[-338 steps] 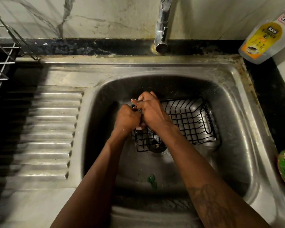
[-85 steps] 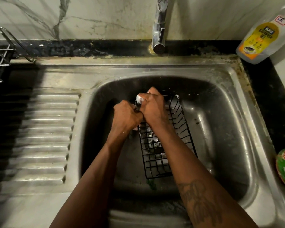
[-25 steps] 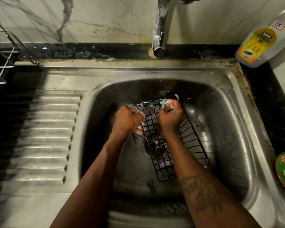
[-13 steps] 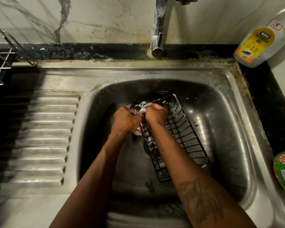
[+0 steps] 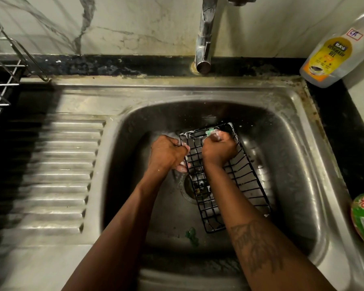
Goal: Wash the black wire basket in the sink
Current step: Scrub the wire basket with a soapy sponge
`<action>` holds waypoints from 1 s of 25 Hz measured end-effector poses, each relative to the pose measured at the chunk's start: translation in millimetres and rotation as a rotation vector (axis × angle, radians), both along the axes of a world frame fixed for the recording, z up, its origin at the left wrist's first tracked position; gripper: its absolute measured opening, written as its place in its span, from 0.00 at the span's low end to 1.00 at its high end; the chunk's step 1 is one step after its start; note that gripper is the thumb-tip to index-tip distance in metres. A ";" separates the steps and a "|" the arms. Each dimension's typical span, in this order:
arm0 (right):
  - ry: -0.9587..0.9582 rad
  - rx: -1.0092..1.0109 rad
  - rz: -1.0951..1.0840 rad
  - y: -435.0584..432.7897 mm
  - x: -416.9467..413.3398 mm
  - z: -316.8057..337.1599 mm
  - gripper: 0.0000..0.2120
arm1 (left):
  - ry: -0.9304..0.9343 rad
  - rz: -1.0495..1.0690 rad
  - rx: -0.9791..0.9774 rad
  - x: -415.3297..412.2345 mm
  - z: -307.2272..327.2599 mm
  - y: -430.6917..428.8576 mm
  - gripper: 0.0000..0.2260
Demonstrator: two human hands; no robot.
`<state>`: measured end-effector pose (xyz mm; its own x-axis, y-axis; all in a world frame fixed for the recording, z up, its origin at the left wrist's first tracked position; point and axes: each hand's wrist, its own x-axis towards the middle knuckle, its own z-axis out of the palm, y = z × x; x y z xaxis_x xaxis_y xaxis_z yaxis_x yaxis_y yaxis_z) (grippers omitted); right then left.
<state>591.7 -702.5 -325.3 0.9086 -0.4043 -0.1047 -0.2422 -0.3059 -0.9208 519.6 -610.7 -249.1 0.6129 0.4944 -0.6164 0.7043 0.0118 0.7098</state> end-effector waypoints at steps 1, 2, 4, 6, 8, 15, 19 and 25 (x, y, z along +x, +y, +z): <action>-0.013 -0.043 0.035 -0.6 -0.3 -1.3 0.07 | -0.001 -0.005 0.003 -0.3 -1.2 0.4 0.10; -0.002 -0.055 0.073 -2.9 -2.0 -0.8 0.07 | 0.003 -0.007 0.003 -0.7 -0.9 0.5 0.09; 0.021 -0.018 0.199 2.5 -12.4 -1.2 0.07 | 0.012 -0.016 0.030 -0.7 -0.5 0.8 0.07; 0.045 0.061 0.338 12.9 -25.6 2.4 0.07 | 0.033 -0.024 0.086 -1.4 -1.1 3.0 0.07; 0.047 0.067 0.401 13.8 -27.9 -2.1 0.07 | 0.049 0.011 0.056 -1.6 -0.1 4.4 0.10; 0.134 -0.040 0.051 -3.4 -16.1 -0.1 0.13 | 0.043 0.007 -0.032 0.1 2.5 5.6 0.05; 0.166 -0.003 0.185 -0.3 -15.9 -2.9 0.10 | 0.054 -0.022 -0.030 1.4 0.3 6.2 0.07; 0.217 0.157 0.339 20.5 -36.7 -2.3 0.04 | 0.089 -0.037 0.029 -0.3 -2.3 13.8 0.05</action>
<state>555.0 -682.0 -327.7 0.9373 -0.0508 -0.3447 -0.3456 -0.2615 -0.9012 519.2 -596.9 -251.3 0.5742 0.4912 -0.6550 0.7644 -0.0350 0.6438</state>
